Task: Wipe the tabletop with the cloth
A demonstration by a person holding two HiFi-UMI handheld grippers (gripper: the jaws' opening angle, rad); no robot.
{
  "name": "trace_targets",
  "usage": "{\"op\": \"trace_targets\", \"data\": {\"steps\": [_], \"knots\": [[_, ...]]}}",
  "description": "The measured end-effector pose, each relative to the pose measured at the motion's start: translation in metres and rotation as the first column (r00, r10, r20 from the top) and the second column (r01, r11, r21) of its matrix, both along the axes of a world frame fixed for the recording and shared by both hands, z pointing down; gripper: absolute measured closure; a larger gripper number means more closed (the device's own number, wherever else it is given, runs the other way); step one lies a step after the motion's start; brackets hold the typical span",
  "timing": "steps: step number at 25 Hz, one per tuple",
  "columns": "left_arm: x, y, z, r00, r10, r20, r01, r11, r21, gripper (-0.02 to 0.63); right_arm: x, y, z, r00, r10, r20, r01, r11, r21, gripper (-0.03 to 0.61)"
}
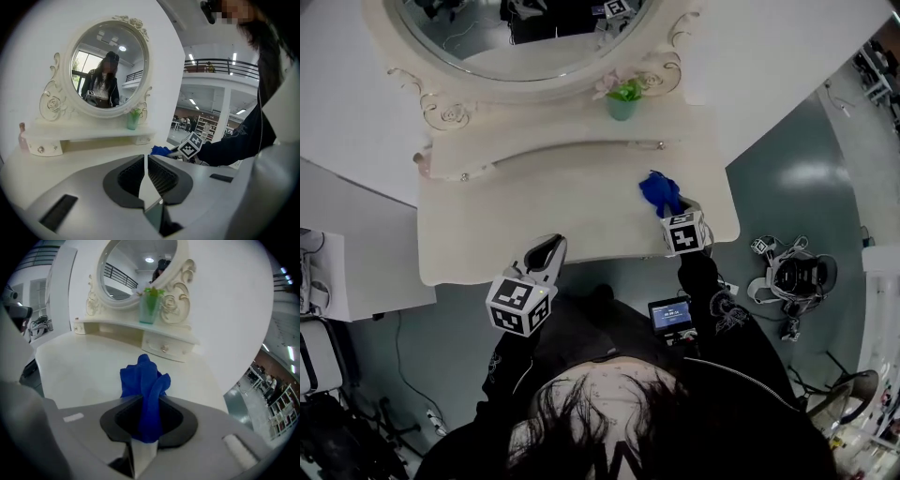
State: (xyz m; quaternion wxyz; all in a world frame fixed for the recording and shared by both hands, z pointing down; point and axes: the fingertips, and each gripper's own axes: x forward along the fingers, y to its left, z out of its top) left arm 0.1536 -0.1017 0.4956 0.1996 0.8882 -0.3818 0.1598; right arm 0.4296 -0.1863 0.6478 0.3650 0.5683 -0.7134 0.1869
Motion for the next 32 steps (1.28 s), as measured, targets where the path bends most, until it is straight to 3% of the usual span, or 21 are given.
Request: {"op": "trace_targets", "data": {"steps": [6, 15, 26, 32], "knots": [[0.029, -0.009, -0.006, 1.000, 0.025, 0.017, -0.025, 1.000, 0.017, 0.611, 0.095, 0.011, 0.004, 0.989, 0.141, -0.033, -0.141, 0.990, -0.009, 0.494], [0.035, -0.012, -0.004, 0.999, 0.023, 0.042, -0.023, 1.000, 0.008, 0.611, 0.172, 0.021, -0.001, 0.954, 0.290, -0.073, -0.291, 0.957, -0.005, 0.494], [0.002, -0.009, 0.002, 0.999, -0.018, 0.046, 0.019, 1.000, -0.018, 0.611, 0.173, 0.018, -0.012, 0.934, 0.336, -0.119, -0.338, 0.941, 0.005, 0.492], [-0.033, -0.008, 0.001, 0.999, -0.032, 0.032, 0.032, 0.999, -0.014, 0.611, 0.114, 0.005, -0.056, 0.963, 0.264, -0.060, -0.260, 0.963, 0.064, 0.492]]}}
